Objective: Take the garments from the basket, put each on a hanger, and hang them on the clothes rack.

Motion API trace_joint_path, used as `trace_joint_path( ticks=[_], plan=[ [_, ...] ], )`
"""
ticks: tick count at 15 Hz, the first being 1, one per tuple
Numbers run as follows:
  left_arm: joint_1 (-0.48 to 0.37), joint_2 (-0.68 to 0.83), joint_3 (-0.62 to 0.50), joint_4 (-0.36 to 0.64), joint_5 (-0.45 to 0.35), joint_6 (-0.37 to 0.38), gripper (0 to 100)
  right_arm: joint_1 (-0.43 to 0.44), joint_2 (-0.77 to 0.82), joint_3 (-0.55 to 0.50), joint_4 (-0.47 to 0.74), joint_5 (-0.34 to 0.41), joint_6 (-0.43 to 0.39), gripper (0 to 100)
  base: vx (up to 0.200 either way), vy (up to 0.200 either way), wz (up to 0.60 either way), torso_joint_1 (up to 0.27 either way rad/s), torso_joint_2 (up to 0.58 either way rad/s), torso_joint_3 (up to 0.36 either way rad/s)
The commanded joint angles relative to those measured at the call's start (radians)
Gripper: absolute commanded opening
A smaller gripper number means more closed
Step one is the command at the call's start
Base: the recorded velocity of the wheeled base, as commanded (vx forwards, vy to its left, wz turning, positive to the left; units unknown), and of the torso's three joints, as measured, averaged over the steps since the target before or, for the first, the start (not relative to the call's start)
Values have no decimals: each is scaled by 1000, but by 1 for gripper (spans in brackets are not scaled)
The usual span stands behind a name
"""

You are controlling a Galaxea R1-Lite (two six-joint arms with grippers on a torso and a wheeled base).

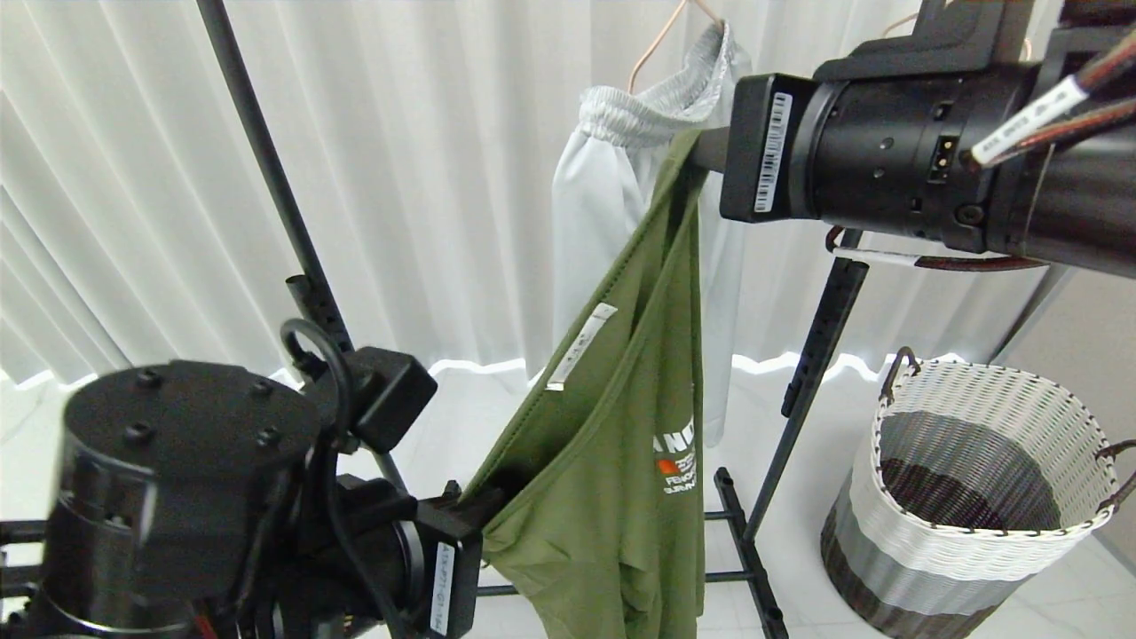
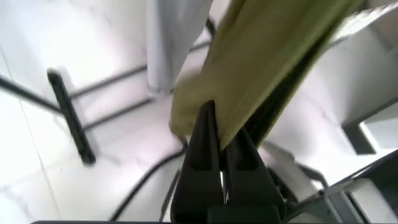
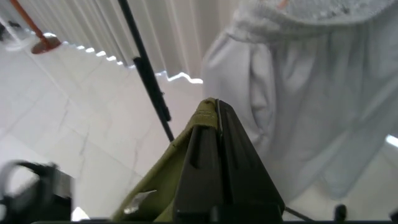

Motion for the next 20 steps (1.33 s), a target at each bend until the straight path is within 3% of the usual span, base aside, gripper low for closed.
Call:
trace_joint_path(
  ticks=[1, 4, 8, 10, 12, 18, 20],
  plan=[
    [101, 6, -156, 30, -7, 59, 0, -44, -117, 89, 35, -4, -2, 0, 0, 0, 0, 0, 0, 0],
    [187, 87, -428, 148, -9, 157, 0, -48, -259, 162, 133, -5, 0, 0, 0, 0, 0, 0, 0, 0],
    [190, 178, -760, 336, -9, 164, 0, -70, -302, 165, 153, -7, -8, 0, 0, 0, 0, 0, 0, 0],
    [190, 196, -869, 448, -9, 191, 0, -85, -298, 142, 153, -4, -8, 0, 0, 0, 0, 0, 0, 0],
    [189, 190, -891, 505, -10, 208, 0, -98, -292, 122, 153, 1, -22, 0, 0, 0, 0, 0, 0, 0],
    [155, 170, -895, 511, -10, 214, 0, -110, -295, 113, 172, 3, -46, 0, 0, 0, 0, 0, 0, 0],
    [144, 181, -883, 507, -9, 213, 0, -128, -326, 101, 301, 3, -63, 0, 0, 0, 0, 0, 0, 0]
  ],
)
